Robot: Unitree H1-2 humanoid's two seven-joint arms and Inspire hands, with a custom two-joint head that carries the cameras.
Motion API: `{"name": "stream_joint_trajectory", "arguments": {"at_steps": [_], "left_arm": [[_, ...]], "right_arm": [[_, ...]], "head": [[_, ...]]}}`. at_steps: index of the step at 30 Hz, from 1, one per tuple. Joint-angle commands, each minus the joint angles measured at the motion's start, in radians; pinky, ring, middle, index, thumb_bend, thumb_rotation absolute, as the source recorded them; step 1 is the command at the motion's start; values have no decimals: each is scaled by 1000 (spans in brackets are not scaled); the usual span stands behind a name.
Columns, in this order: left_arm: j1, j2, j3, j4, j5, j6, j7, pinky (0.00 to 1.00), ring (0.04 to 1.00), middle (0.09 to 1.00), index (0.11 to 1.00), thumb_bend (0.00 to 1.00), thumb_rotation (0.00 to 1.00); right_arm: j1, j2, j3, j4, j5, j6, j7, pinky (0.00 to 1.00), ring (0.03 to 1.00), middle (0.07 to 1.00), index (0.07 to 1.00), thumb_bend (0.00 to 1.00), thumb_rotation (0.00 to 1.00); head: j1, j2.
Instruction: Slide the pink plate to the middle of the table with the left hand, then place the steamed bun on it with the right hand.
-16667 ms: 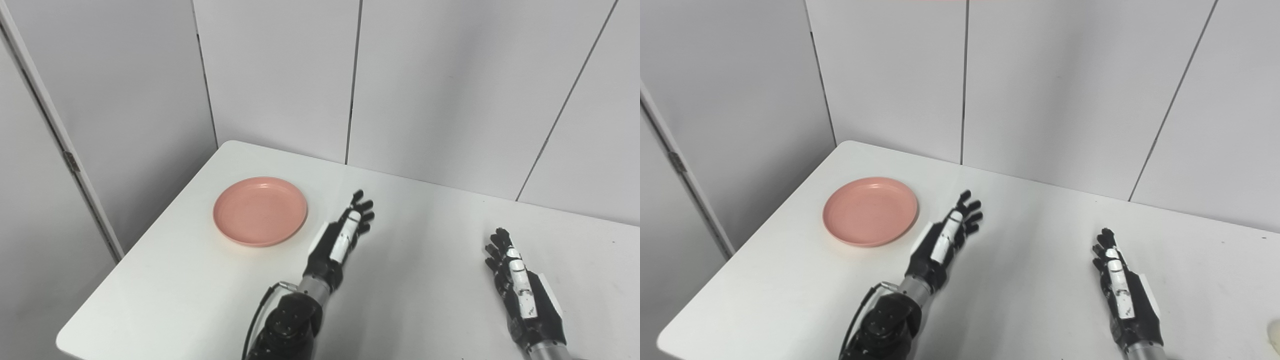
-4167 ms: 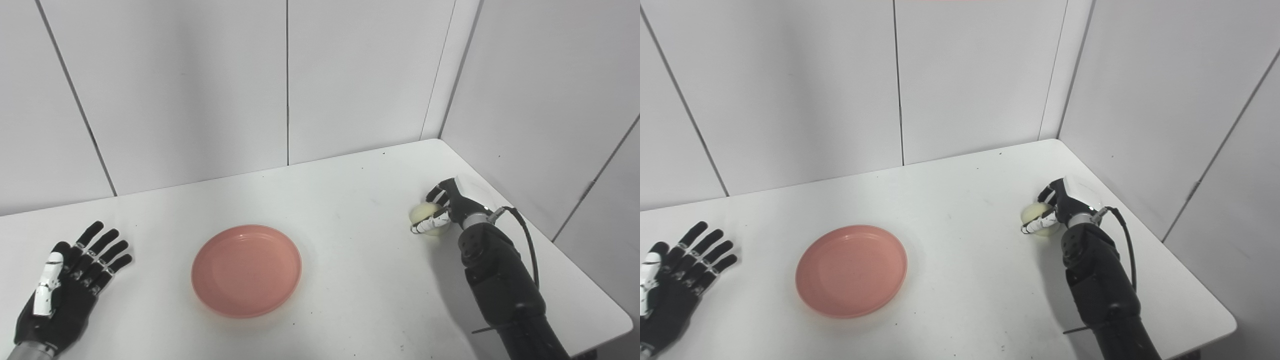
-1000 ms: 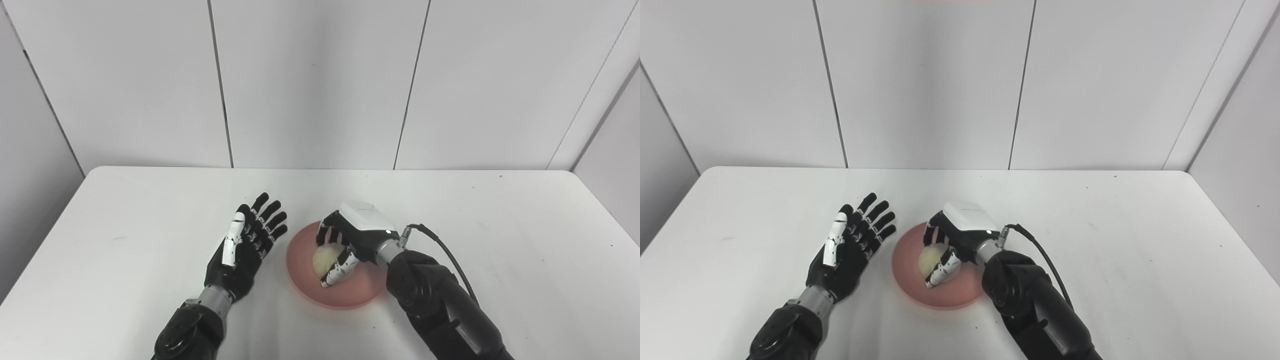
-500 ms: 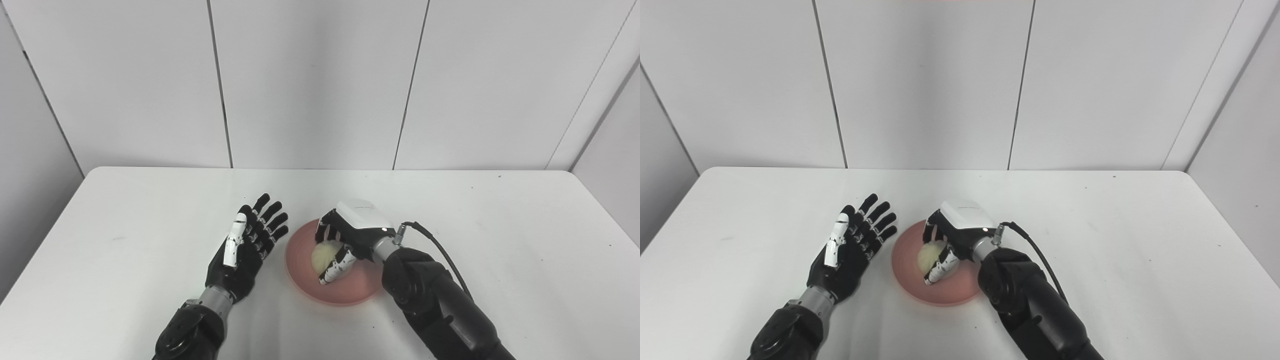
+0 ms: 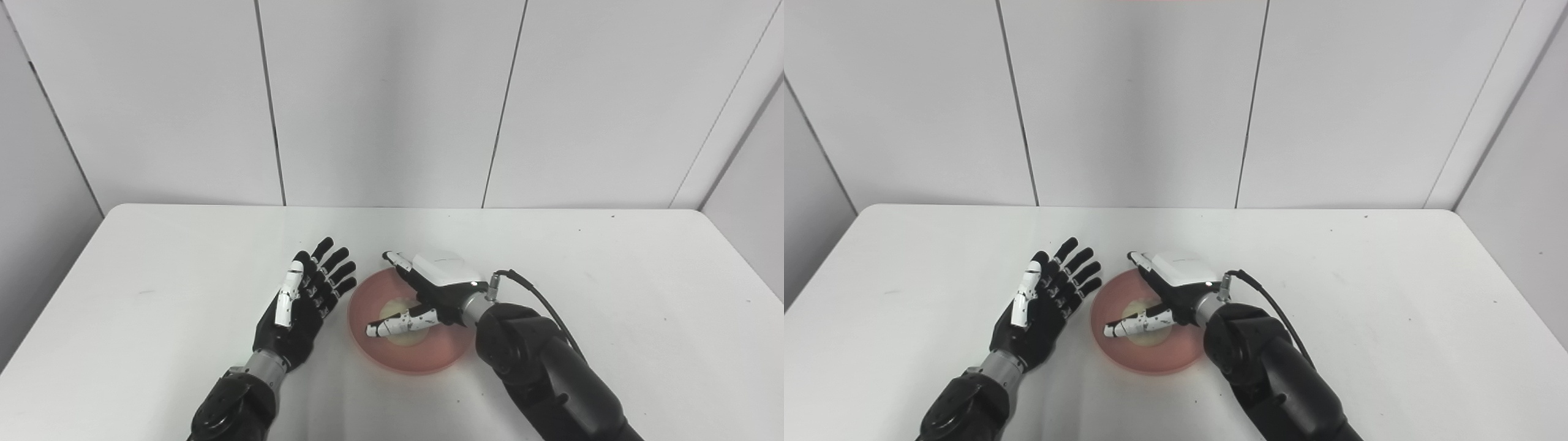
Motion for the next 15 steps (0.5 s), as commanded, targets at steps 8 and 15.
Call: {"name": "stream_joint_trajectory", "arguments": {"at_steps": [8,15], "left_arm": [[95,-7,-3,32,37,123,60,932,925,944,960,458,1000],[131,-27,-7,-77,102,71,126,965,957,972,979,439,1000]], "right_arm": [[-11,-12,-53,-106,17,-25,-26,628,876,963,1000,930,994],[7,-11,-97,-106,67,-52,-59,666,875,952,995,851,1000]], "head": [[-6,-3],[-11,-6]]}}
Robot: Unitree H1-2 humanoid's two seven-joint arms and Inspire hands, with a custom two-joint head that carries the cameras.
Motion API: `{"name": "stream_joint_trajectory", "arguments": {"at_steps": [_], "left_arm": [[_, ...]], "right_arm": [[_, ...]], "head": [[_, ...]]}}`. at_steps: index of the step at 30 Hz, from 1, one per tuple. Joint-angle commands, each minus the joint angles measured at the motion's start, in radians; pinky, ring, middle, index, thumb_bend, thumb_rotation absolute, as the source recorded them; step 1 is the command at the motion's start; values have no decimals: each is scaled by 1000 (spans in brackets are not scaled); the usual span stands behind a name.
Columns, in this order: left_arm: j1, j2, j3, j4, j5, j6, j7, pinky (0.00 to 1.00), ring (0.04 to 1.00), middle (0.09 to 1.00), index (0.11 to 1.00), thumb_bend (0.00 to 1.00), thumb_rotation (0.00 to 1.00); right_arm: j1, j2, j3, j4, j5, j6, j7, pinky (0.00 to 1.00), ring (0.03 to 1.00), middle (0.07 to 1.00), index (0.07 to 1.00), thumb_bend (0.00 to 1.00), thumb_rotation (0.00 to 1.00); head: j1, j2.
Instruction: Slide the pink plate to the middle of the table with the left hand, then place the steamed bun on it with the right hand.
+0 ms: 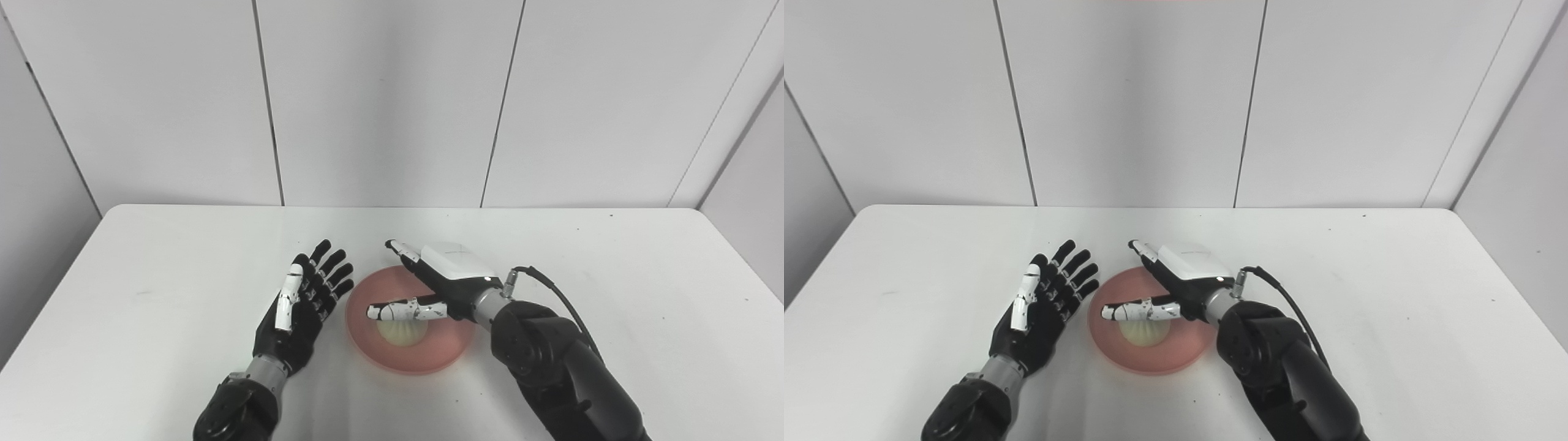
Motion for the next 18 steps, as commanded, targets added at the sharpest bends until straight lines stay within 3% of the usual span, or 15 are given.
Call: {"name": "stream_joint_trajectory", "arguments": {"at_steps": [1,7,8,10,13,18], "left_arm": [[78,4,-9,-3,65,53,64,973,964,977,980,439,1000],[114,0,-33,-145,166,38,121,1000,998,999,999,426,1000],[118,-1,-36,-159,182,31,128,1000,1000,1000,1000,430,1000],[123,-1,-43,-169,212,5,140,1000,1000,1000,1000,424,1000],[127,-1,-48,-168,237,-22,145,1000,1000,1000,1000,417,1000],[132,4,-55,-159,270,-58,153,1000,1000,1000,1000,425,1000]], "right_arm": [[-21,-4,-33,-21,27,-54,-61,681,869,945,989,838,1000],[6,18,-117,7,140,-178,-225,760,848,889,906,776,1000],[12,28,-138,17,168,-211,-267,762,833,870,879,695,1000],[28,50,-178,48,217,-296,-368,760,828,864,866,633,1000],[47,70,-208,83,234,-386,-481,782,860,892,897,528,1000],[88,100,-264,137,299,-485,-610,913,967,985,986,549,1000]], "head": [[1,0],[1,-5],[1,-5],[-1,-7],[-2,-10],[-9,-15]]}}
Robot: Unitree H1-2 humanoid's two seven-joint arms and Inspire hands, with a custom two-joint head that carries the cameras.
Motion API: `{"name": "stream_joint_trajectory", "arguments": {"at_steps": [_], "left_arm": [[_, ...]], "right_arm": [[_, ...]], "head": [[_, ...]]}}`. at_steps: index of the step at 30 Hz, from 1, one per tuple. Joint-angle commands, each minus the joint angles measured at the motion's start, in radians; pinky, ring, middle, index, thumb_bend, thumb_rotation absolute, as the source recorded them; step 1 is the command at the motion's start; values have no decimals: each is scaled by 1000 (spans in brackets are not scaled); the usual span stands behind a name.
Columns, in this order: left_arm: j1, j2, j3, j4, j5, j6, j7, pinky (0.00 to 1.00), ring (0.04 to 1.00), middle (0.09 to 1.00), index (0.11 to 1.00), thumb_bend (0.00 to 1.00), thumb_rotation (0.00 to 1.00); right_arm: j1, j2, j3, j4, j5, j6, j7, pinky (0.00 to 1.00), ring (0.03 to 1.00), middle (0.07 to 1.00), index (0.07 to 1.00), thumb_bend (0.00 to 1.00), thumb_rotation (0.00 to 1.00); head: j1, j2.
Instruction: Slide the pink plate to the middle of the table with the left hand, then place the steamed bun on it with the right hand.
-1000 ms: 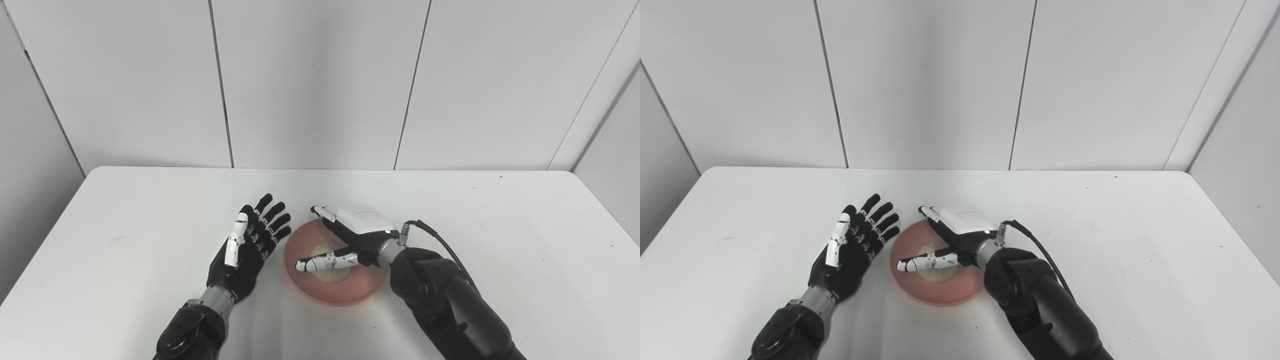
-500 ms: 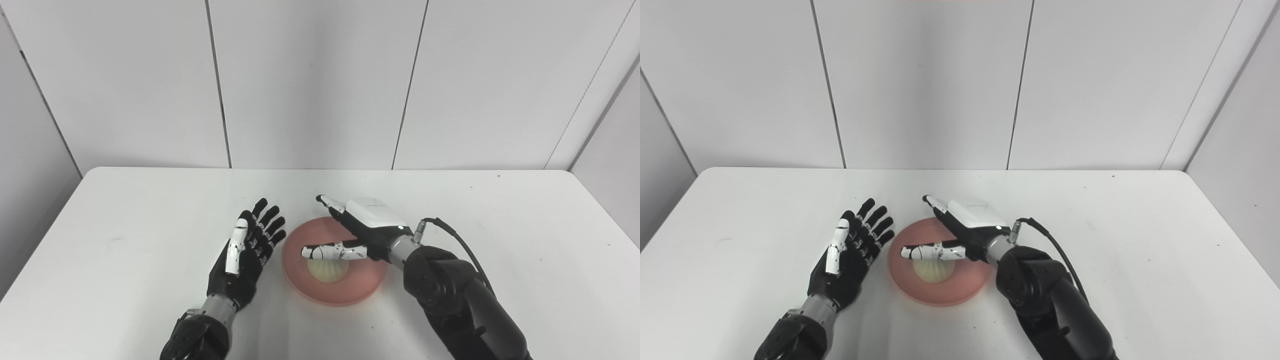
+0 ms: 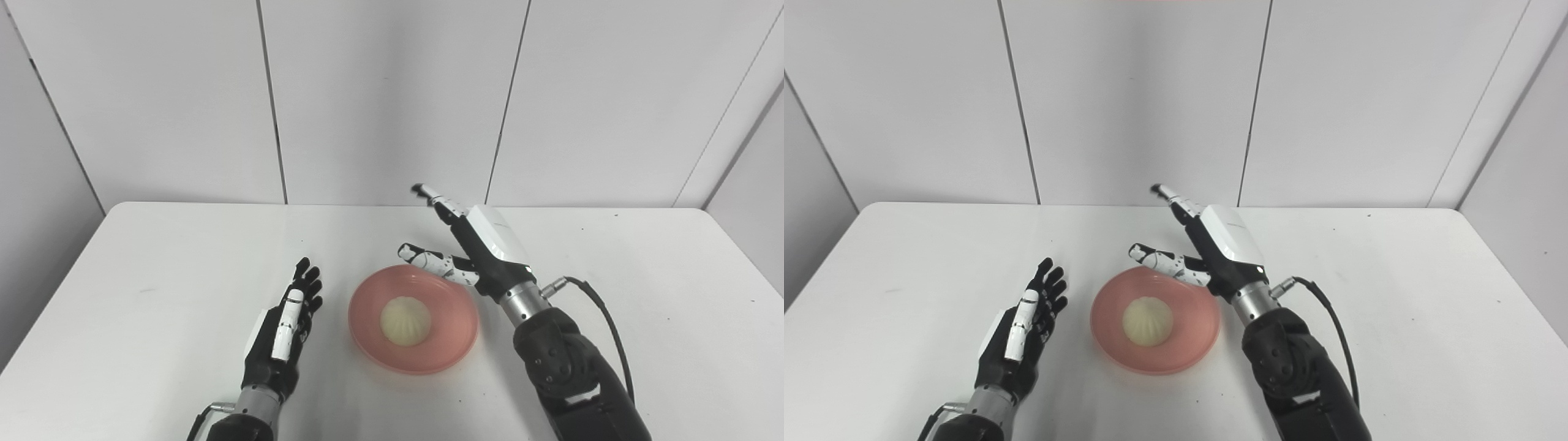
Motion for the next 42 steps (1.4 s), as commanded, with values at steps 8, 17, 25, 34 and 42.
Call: {"name": "stream_joint_trajectory", "arguments": {"at_steps": [8,17,25,34,42], "left_arm": [[13,9,0,67,41,-53,15,1000,1000,1000,1000,440,1000],[28,21,5,98,49,-61,11,1000,1000,1000,1000,394,1000],[41,27,6,93,34,-54,-3,1000,1000,1000,1000,373,1000],[67,21,19,69,-3,-26,-9,1000,1000,1000,1000,364,1000],[78,20,22,66,-28,-1,-9,1000,1000,1000,1000,371,1000]], "right_arm": [[41,56,-123,17,169,-109,-145,991,994,1000,1000,598,1000],[90,63,-202,130,338,-170,-132,1000,1000,1000,1000,540,1000],[137,92,-244,114,646,-20,8,1000,1000,1000,1000,467,1000],[204,152,-288,-40,846,265,21,1000,1000,1000,1000,302,1000],[219,155,-286,-45,869,324,17,1000,1000,1000,1000,265,1000]], "head": [[-7,-6],[-21,-8],[-22,-11],[-11,-9],[-11,-9]]}}
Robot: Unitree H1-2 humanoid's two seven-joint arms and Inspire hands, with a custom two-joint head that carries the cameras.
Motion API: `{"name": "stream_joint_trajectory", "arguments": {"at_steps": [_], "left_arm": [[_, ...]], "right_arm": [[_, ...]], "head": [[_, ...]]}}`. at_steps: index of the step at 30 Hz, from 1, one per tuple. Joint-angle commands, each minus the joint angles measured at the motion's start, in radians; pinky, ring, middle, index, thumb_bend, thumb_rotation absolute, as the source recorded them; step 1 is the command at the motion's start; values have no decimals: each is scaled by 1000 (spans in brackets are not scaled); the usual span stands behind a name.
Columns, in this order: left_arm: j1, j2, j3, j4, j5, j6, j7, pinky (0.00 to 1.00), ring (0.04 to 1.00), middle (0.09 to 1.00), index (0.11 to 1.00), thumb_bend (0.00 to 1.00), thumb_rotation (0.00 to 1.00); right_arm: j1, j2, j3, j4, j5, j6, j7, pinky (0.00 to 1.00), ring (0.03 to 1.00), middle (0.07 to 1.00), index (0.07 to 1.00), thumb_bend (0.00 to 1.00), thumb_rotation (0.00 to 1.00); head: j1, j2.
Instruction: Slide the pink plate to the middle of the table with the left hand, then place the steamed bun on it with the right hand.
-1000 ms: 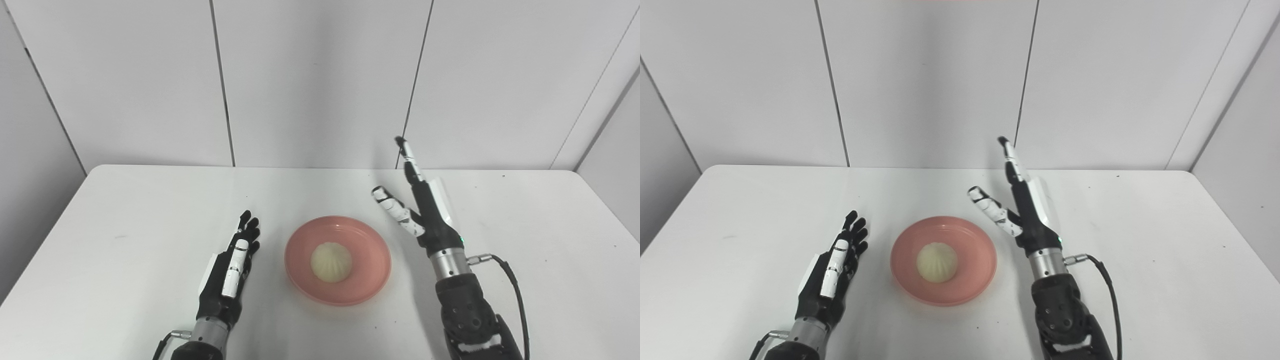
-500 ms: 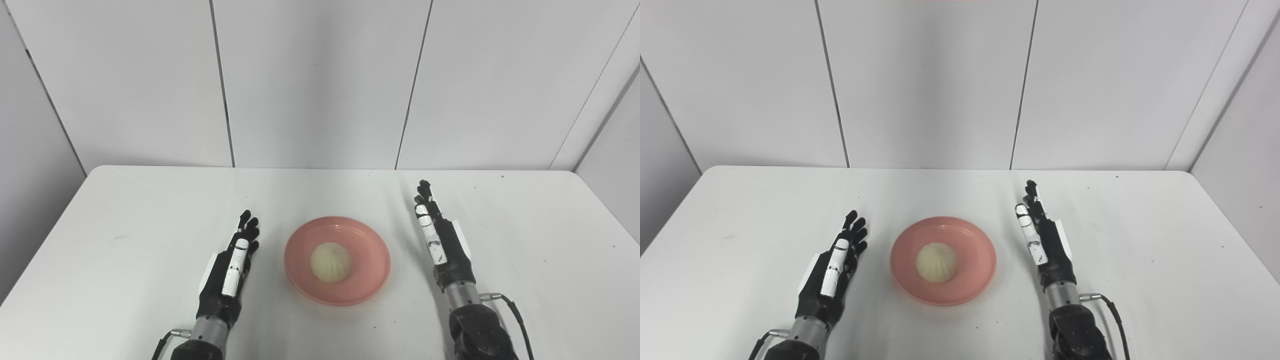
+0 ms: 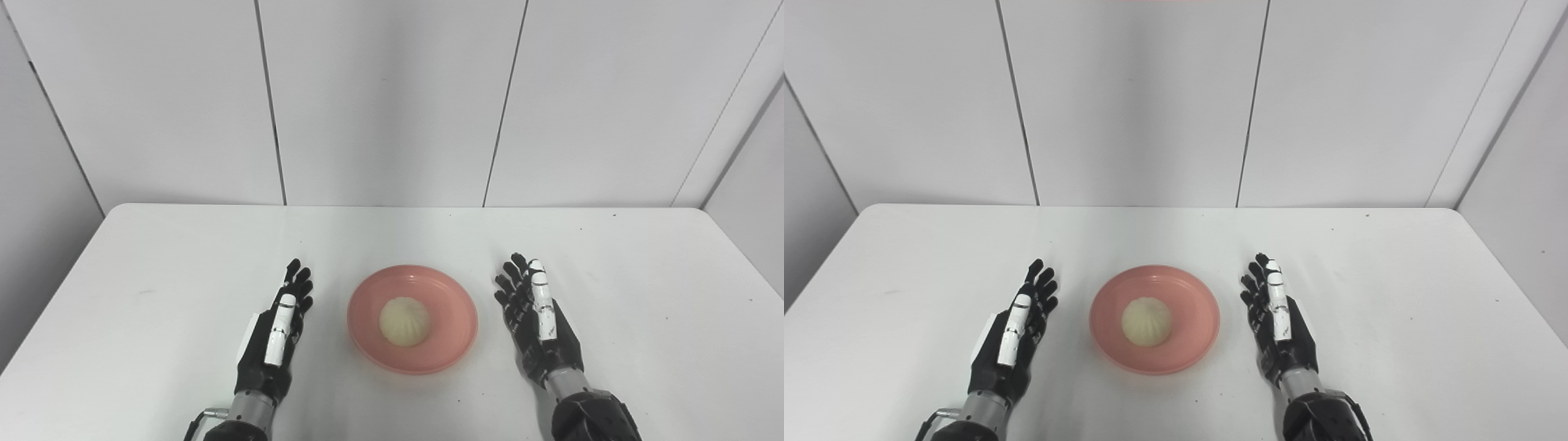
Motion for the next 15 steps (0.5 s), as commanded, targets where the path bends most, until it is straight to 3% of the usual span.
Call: {"name": "stream_joint_trajectory", "arguments": {"at_steps": [1,15], "left_arm": [[56,11,8,40,-12,47,-4,1000,1000,1000,1000,371,1000],[31,27,25,76,-26,62,-6,1000,997,1000,1000,362,1000]], "right_arm": [[-6,8,5,-2,6,20,7,1000,1000,1000,1000,262,1000],[-5,-7,12,129,-3,-41,54,1000,1000,1000,1000,249,1000]], "head": [[1,0],[40,8]]}}
